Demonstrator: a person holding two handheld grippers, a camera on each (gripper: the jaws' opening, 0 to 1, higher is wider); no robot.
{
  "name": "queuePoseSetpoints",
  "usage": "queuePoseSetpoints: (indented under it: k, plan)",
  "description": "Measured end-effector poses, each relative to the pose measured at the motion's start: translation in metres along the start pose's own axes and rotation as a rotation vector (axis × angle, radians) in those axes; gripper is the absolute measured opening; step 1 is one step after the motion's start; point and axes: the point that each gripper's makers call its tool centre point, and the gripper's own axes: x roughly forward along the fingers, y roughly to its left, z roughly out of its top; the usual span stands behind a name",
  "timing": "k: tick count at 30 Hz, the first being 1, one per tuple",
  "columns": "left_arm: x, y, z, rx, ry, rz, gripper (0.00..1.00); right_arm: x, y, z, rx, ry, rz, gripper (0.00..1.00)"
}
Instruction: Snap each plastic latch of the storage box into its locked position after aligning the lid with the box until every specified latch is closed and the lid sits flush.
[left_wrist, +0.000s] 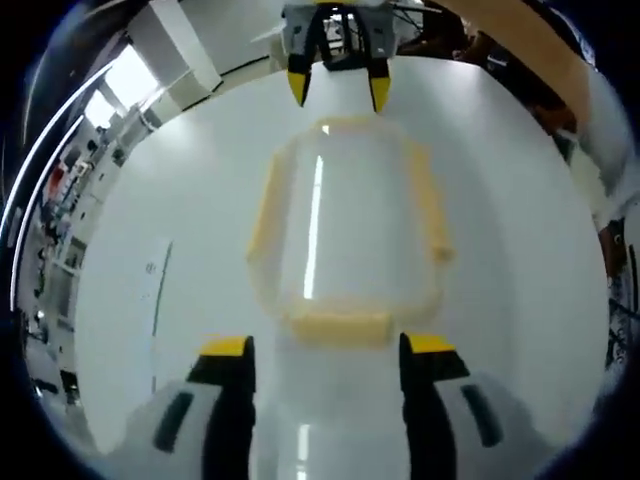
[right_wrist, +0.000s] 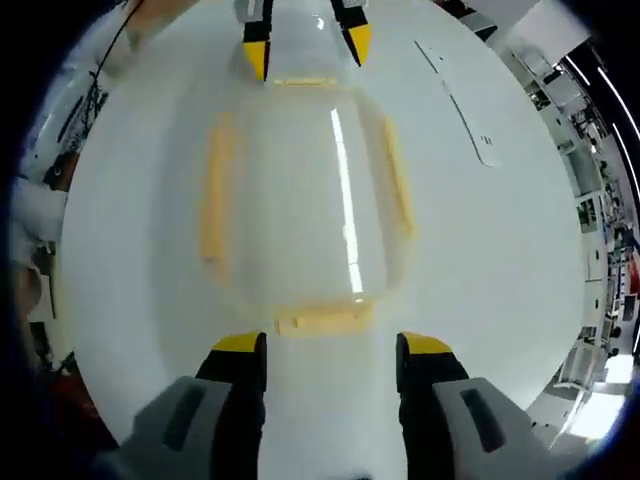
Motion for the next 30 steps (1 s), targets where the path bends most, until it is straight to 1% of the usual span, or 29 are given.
queuePoseSetpoints:
  k: [2,4,5,7,9,11,12,13,14,17,20,24,27,30]
  plan:
    - [0.002,-0.002,-0.001,0.004,0.003,-0.012,0.57,0.003,0.003,-0.002,0.014,-0.008,0.027,0.53]
    - [0.005,-0.006,-0.004,0.012,0.023,-0.037,0.55,0.006,0.003,-0.002,0.016,-0.013,0.032,0.54]
    - [0.005,-0.008,-0.003,0.009,0.019,-0.047,0.53,0.008,0.003,-0.002,0.016,-0.017,0.036,0.54]
    - [0.006,-0.009,-0.002,0.001,0.009,-0.058,0.53,0.010,0.003,0.000,0.015,-0.024,0.042,0.54]
    - [0.007,-0.008,0.000,0.003,0.001,-0.064,0.53,0.013,0.004,0.004,0.020,-0.050,0.060,0.53]
    - [0.008,-0.009,-0.001,-0.011,-0.003,-0.082,0.51,0.014,0.004,0.004,0.022,-0.052,0.066,0.53]
    - [0.009,-0.011,-0.001,-0.019,-0.007,-0.104,0.49,0.014,0.004,0.005,0.020,-0.056,0.062,0.53]
    - [0.009,-0.014,-0.001,-0.026,-0.009,-0.129,0.47,0.015,0.005,0.005,0.018,-0.062,0.076,0.51]
    - [0.010,-0.015,0.000,-0.035,-0.015,-0.140,0.46,0.016,0.005,0.004,0.023,-0.063,0.087,0.50]
    - [0.013,-0.009,0.003,-0.060,-0.035,-0.147,0.50,0.016,0.007,0.005,0.020,-0.069,0.101,0.50]
    - [0.014,-0.013,0.003,-0.072,-0.040,-0.190,0.48,0.017,0.008,0.004,0.027,-0.076,0.119,0.49]
    - [0.015,-0.014,0.006,-0.043,-0.055,-0.207,0.47,0.018,0.011,0.006,0.028,-0.080,0.147,0.46]
    - [0.015,-0.014,0.006,-0.030,-0.050,-0.212,0.47,0.019,0.013,0.007,0.023,-0.073,0.164,0.45]
    - [0.016,-0.015,0.006,-0.015,-0.044,-0.217,0.46,0.019,0.014,0.009,-0.005,-0.060,0.168,0.44]
